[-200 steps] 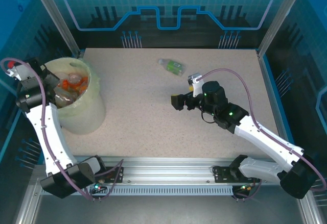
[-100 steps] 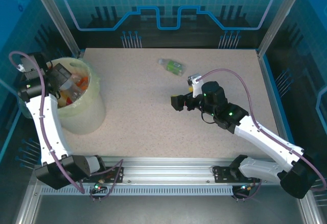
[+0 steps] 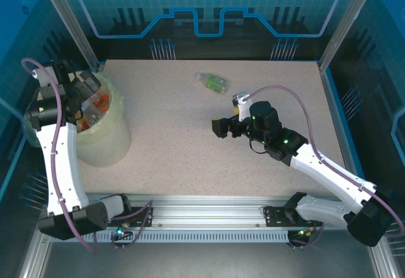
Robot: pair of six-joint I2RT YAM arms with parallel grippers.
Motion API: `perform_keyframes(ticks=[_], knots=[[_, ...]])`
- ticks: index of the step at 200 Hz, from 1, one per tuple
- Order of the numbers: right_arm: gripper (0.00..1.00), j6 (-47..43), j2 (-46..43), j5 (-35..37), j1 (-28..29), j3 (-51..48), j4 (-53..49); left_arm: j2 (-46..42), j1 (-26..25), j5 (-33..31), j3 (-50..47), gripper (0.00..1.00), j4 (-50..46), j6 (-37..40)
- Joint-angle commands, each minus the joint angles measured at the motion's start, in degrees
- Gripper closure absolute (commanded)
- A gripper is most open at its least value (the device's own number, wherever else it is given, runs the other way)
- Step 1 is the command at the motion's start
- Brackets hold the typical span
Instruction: Put the plastic bottles in the bin
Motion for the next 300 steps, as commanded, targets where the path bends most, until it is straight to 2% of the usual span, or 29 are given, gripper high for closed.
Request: perform_keyframes(ticks=[1, 25, 56, 99, 140, 192, 226, 255, 281, 300], knots=[[0.0, 0.25, -2.15, 1.73, 0.81, -0.55, -0.44, -3.34, -2.09, -0.67, 1.57, 0.01, 2.6, -0.69], [0.0, 0.5, -3.47, 3.61, 0.77, -1.49, -0.44, -4.85, -7.84, 0.07, 1.51, 0.01, 5.37, -2.33], [0.0, 1.48, -4.84, 5.93, 0.7, -3.31, -0.74, -3.4, -18.34, 0.08, 2.74, 0.01, 8.32, -3.88], [0.0, 3.04, -5.58, 8.38, 0.26, -4.22, -2.13, 1.88, -35.15, -4.4, 3.1, 0.01, 15.3, -2.65], [0.0, 3.02, -2.09, 10.09, -3.03, -2.62, -6.86, 8.06, -46.05, -6.53, 1.4, 0.01, 22.64, -1.22], [0.0, -6.56, 6.57, 6.04, -10.67, 1.99, -8.68, 10.25, -47.35, -4.97, -1.21, 0.01, 24.91, -2.26], [0.0, -14.97, 14.08, -1.62, -16.5, 5.51, -6.98, 8.08, -47.27, -3.92, -5.41, 0.01, 26.79, -1.37], [0.0, -20.71, 23.37, -0.08, -19.28, 10.64, -5.83, 6.86, -47.18, -3.96, -8.01, 0.01, 27.08, -1.31], [0.0, -24.57, 32.29, -5.77, -22.08, 18.23, -7.98, 6.65, -47.06, -5.32, -8.83, 0.01, 25.36, -1.33], [0.0, -29.36, 38.56, -6.9, -22.38, 23.66, -9.38, 6.69, -46.89, -6.04, -9.27, 0.01, 23.47, -1.35]])
